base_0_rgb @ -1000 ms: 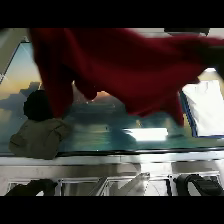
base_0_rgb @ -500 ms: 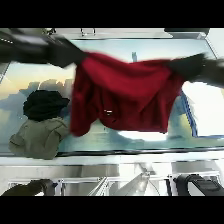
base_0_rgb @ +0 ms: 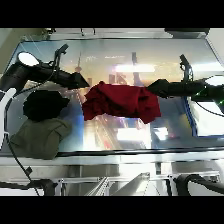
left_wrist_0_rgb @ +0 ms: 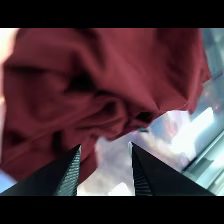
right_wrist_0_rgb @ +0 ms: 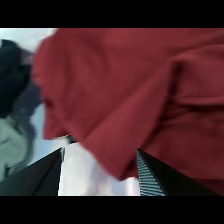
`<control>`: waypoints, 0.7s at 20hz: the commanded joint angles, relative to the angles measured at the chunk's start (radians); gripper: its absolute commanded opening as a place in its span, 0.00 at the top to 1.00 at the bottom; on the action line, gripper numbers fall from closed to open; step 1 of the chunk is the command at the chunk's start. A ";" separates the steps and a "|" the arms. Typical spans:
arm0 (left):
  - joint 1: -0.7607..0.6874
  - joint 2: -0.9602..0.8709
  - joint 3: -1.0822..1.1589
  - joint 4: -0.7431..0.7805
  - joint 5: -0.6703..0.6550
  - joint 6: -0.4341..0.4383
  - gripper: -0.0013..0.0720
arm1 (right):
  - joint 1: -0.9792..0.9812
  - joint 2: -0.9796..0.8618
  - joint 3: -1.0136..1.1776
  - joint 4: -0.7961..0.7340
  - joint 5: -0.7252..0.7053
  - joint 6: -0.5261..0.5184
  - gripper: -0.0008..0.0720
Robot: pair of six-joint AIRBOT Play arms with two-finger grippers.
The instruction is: Fold the shirts.
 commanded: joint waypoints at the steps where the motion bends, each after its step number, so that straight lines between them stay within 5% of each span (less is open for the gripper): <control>1: 0.077 -0.032 -0.005 0.006 -0.163 -0.010 0.52 | -0.055 -0.042 -0.002 -0.116 0.068 -0.028 0.27; 3: 0.084 -0.024 -0.089 0.046 -0.174 -0.026 0.52 | -0.061 -0.042 -0.013 -0.220 0.111 0.011 0.22; 4: 0.076 -0.018 -0.147 0.064 -0.139 -0.026 0.52 | -0.059 -0.042 -0.035 -0.223 0.106 0.009 0.05; 14: -0.160 -0.021 -0.357 0.071 0.304 -0.024 0.52 | 0.151 -0.152 -0.101 -0.206 -0.170 0.008 0.04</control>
